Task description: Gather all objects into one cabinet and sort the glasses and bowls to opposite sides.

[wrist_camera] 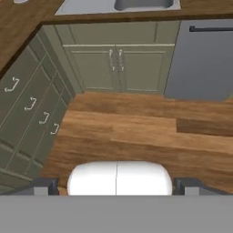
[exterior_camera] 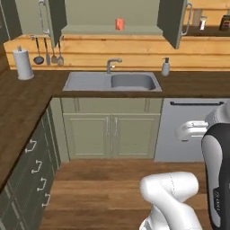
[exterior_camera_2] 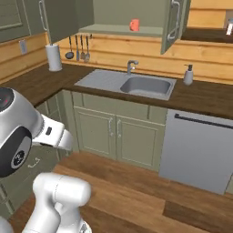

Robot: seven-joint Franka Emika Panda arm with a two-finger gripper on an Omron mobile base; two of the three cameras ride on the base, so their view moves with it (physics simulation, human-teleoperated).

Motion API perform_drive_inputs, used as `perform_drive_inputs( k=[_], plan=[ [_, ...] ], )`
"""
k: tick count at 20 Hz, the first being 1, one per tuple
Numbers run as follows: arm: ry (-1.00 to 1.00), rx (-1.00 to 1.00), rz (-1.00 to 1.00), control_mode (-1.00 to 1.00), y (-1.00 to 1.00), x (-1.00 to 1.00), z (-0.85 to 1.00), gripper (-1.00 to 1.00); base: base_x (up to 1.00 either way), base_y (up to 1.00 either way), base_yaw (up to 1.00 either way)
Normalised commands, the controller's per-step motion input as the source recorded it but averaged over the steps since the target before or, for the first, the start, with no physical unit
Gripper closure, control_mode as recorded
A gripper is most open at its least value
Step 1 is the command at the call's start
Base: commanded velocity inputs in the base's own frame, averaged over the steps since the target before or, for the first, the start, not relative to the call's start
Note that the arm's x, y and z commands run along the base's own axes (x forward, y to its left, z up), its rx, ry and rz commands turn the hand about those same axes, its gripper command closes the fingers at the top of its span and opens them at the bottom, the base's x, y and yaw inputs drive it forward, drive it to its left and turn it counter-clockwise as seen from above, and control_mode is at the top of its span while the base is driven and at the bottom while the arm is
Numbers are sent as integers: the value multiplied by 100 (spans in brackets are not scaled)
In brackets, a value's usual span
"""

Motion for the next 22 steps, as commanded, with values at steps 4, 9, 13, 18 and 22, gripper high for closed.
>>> perform_drive_inputs(
  k=[4,9,13,18,22],
  plan=[
    [0,0,0,100,0,0,0,-100,65,32,-30],
    [0,0,0,100,0,0,0,-100,91,51,-8],
    [0,0,0,100,0,0,0,-100,60,34,0],
    [0,0,0,100,0,0,0,-100,14,2,0],
    [0,0,0,100,0,0,0,-100,47,3,-16]
  ],
)
